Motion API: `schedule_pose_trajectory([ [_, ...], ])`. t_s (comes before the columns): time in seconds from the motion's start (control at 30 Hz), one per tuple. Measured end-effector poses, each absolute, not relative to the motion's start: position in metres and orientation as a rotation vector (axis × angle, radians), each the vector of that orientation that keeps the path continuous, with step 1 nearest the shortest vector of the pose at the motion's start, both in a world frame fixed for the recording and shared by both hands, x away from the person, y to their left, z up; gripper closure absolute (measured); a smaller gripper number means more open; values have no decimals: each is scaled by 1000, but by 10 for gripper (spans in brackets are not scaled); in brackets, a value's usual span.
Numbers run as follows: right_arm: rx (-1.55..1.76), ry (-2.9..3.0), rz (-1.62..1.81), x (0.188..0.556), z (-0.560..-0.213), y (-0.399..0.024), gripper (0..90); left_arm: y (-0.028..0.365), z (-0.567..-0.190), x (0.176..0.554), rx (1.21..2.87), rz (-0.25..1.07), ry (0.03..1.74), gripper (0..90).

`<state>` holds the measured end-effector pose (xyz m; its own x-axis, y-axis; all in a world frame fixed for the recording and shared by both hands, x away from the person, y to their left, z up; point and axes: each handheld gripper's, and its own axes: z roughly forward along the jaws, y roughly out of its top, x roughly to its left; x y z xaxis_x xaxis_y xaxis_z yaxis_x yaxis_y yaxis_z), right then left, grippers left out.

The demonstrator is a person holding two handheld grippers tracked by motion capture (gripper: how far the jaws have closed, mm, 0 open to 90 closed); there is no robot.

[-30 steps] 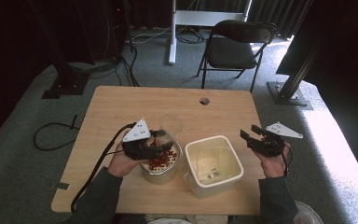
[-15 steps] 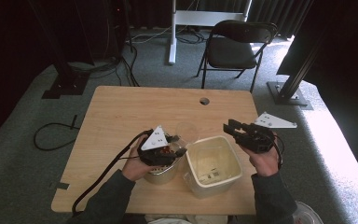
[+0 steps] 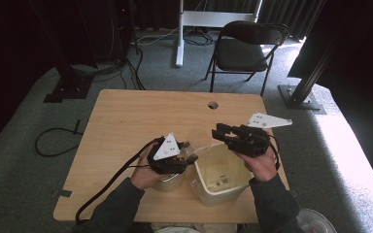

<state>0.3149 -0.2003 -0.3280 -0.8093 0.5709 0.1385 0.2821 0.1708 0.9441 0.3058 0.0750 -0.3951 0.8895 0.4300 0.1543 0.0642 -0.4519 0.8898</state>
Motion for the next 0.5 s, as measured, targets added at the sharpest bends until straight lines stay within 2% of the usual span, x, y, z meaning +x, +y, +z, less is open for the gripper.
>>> schedule_pose_trajectory([
  [0.17, 849, 2289, 1663, 325, -336, -182, 654, 72, -394, 301, 2021, 472, 317, 477],
  [0.33, 832, 2334, 1663, 325, -338, -177, 816, 73, -393, 302, 2016, 453, 320, 450],
  [0.5, 847, 2326, 1669, 324, -337, -182, 847, 74, -392, 302, 2011, 439, 340, 386],
])
